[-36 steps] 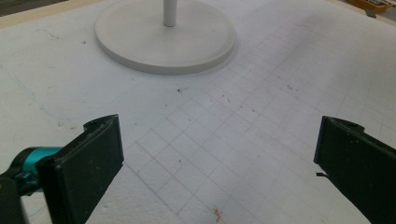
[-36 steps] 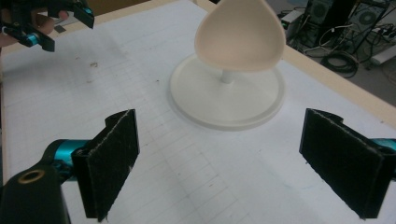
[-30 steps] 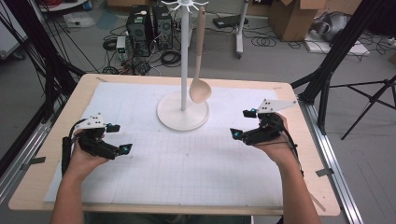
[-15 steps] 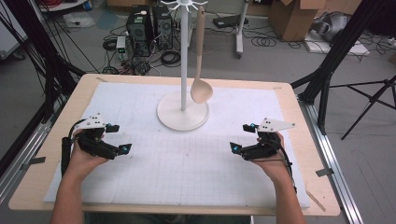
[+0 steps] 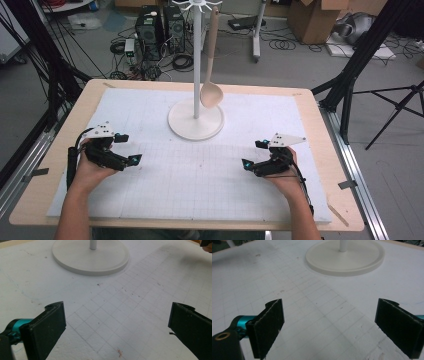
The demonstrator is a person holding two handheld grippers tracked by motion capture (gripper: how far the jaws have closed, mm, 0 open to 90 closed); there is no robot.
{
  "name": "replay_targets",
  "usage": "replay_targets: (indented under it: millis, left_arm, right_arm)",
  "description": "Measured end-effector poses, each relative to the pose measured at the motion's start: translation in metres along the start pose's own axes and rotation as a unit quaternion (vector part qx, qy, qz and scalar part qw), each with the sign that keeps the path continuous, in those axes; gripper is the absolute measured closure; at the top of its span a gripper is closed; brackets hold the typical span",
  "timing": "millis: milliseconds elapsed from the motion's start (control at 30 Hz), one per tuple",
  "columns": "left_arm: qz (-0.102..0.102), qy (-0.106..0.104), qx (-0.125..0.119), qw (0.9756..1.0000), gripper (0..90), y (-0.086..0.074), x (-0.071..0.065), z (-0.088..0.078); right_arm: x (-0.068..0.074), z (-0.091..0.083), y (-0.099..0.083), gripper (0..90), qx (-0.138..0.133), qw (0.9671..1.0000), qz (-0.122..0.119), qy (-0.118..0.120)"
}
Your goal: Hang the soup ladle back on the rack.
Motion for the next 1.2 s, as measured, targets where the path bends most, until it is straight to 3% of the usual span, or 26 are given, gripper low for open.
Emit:
replay_targets:
  millis: [133,233,633,1200]
  left_arm:
    - [-0.001,0.002,-0.003,1.0000,1.7,0.000,0.002,-0.003]
    - [0.000,-0.001,-0.004,1.0000,1.7,0.001,0.003,-0.003]
    - [0.009,-0.001,0.016,0.9998,1.7,-0.003,-0.004,0.008]
    - [0.014,0.005,0.021,0.9997,1.7,-0.002,-0.006,0.011]
  right_arm:
    - [-0.001,0.003,-0.004,7.0,0.011,0.9999,0.004,0.002]
    - [-0.004,0.000,-0.004,7.0,0.002,1.0000,0.008,-0.001]
    - [-0.010,-0.007,-0.010,7.0,0.003,0.9995,0.023,-0.021]
    - [-0.011,-0.008,-0.013,7.0,0.003,0.9995,0.027,-0.016]
Point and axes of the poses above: each handheld gripper's, and its own axes: z roughly forward along the jaws, y roughly out of its top, x roughly to its left, the point moved 6 cm from there along z, roughly forward along the jaws, and after that the axes turned 15 degrees about -z, right-handed, at the moved point
